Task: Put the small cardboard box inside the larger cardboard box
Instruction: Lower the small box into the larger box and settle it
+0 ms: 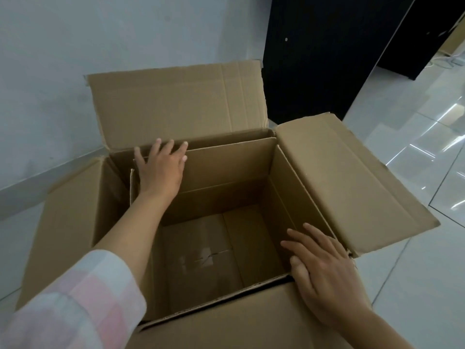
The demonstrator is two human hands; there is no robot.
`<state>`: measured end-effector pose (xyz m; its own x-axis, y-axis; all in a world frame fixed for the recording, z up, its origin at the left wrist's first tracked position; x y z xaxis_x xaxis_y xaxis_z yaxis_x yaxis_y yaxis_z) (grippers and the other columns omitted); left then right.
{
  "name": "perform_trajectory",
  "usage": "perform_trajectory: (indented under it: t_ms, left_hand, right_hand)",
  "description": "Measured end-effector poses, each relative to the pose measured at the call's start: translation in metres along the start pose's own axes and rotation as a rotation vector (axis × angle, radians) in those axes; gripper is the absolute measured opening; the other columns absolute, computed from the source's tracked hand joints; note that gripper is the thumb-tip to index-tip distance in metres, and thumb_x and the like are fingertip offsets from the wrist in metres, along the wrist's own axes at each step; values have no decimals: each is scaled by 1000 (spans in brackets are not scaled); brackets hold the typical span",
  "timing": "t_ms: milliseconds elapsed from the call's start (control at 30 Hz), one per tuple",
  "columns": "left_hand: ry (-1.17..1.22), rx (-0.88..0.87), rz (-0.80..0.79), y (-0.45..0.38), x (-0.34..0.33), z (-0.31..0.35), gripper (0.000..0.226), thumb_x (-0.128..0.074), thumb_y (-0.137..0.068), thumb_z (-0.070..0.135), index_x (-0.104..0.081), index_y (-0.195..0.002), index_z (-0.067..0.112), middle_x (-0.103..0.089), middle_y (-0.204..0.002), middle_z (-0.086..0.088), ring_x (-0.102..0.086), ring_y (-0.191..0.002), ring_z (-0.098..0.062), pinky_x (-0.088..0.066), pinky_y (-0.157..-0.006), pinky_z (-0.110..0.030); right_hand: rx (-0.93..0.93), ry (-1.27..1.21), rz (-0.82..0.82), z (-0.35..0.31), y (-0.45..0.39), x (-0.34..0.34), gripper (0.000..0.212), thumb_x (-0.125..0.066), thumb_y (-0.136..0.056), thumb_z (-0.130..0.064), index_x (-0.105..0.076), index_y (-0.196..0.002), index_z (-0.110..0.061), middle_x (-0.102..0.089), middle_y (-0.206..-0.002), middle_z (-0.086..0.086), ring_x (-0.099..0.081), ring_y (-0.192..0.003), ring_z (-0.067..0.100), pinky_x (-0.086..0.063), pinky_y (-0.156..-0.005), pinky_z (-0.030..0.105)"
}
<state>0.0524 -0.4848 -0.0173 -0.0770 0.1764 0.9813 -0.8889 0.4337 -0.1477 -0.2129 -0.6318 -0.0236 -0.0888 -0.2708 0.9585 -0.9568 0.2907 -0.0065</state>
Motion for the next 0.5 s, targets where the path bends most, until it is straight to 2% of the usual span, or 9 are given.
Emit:
perform_trajectory:
  t_ms: [67, 133, 233, 367, 500]
  left_hand:
    - [-66, 31, -82, 2, -14, 0, 59, -18, -91, 52, -2, -143, 29, 3, -156, -7, 7, -142, -29, 3, -109, -60]
    - [-101, 37, -132, 5, -23, 0, 69, -13, -85, 62, 12, -141, 30, 19, -154, -7, 19, -140, -29, 7, -108, -60]
    - [-141, 37, -190, 9, -26, -2, 71, -10, -83, 65, 16, -140, 31, 25, -152, -7, 22, -138, -30, 8, -108, -61]
    - [-116, -68, -89, 22, -8, 6, 68, -9, -82, 64, 22, -134, 33, 25, -149, -4, 23, -136, -26, 9, -109, -56]
    - [-148, -133, -26, 43, 13, 10, 63, -3, -80, 67, 20, -130, 35, 27, -141, -1, 25, -131, -22, 11, -108, -52]
  right_hand:
    - [8, 54, 18, 1, 3, -1, 56, -11, -93, -46, -63, -108, -33, -60, -124, -11, -30, -128, 8, -20, -100, 28]
    - [22, 81, 25, 2, 3, -1, 55, -12, -93, -46, -64, -105, -33, -62, -122, -11, -30, -126, 9, -21, -98, 29]
    - [38, 79, 48, 1, 2, -1, 53, -13, -93, -46, -64, -104, -34, -61, -123, -10, -29, -126, 10, -20, -99, 29]
    - [43, 62, 46, 3, 3, -1, 50, -14, -93, -49, -58, -112, -34, -54, -132, -8, -19, -132, 9, -3, -106, 24]
    - [31, 8, 87, 4, 2, 1, 56, -10, -90, -58, -52, -120, -34, -41, -142, -6, 1, -138, 8, 3, -109, 27]
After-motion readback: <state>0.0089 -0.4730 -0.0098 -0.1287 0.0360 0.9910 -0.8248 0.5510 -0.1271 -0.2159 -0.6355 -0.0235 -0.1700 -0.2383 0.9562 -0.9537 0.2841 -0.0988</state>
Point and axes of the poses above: each hand's wrist, its own y-axis away from the middle knuckle, its own x-axis out of the back of the hand, z = x × y, the point moved 5 cm from there along -y, towards the middle knuckle
